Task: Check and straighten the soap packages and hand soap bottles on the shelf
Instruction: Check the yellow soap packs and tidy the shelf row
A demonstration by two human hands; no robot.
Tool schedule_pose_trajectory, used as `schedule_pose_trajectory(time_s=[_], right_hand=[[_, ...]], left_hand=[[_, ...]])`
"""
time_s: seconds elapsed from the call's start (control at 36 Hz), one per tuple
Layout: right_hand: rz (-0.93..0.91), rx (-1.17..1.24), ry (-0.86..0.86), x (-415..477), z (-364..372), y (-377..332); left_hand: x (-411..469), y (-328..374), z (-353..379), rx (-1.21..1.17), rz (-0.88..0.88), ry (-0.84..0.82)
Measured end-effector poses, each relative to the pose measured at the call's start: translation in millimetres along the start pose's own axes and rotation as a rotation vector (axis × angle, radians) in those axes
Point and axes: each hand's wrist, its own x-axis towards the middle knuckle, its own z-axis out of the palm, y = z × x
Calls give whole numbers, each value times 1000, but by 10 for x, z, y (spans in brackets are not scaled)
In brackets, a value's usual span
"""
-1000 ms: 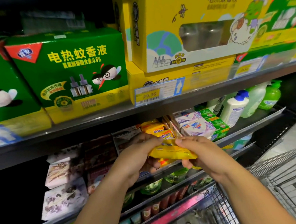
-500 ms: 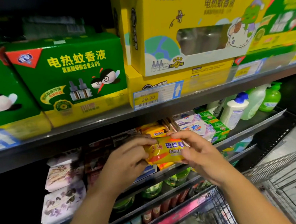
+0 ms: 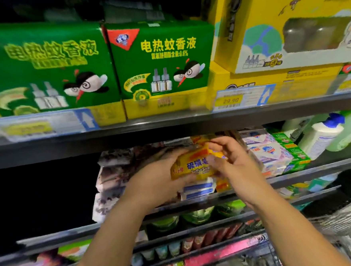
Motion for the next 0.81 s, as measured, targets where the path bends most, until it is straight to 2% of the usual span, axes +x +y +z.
schedule_pose_trajectory(time_s=[0.11, 0.17, 0.28, 0.36, 0.47, 0.56, 0.64, 0.81], right_hand=[[60, -163, -122, 114, 302, 84], [54, -405, -179, 127, 510, 85], [-136, -1044, -389, 74, 1005, 5], [-126, -1314, -542, 68, 1373, 41], [-95, -1369, -675, 88, 1654, 207], [-75, -1320, -740, 87, 1721, 328], [-96, -1321, -712, 35, 1773, 353], [-92, -1284, -647, -12, 1825, 379]], left_hand=[[-257, -358, -162, -12, -113, 223], [-414, -606, -256, -36, -155, 301], [-748, -1099, -487, -106, -169, 424], [-986, -1423, -617, -14, -208, 465], [-1233, -1817, -691, -25, -356, 375], [-1327, -2066, -660, 13, -397, 309], [-1348, -2282, -562, 14, -452, 229], [-1241, -2535, -499, 114, -328, 169]])
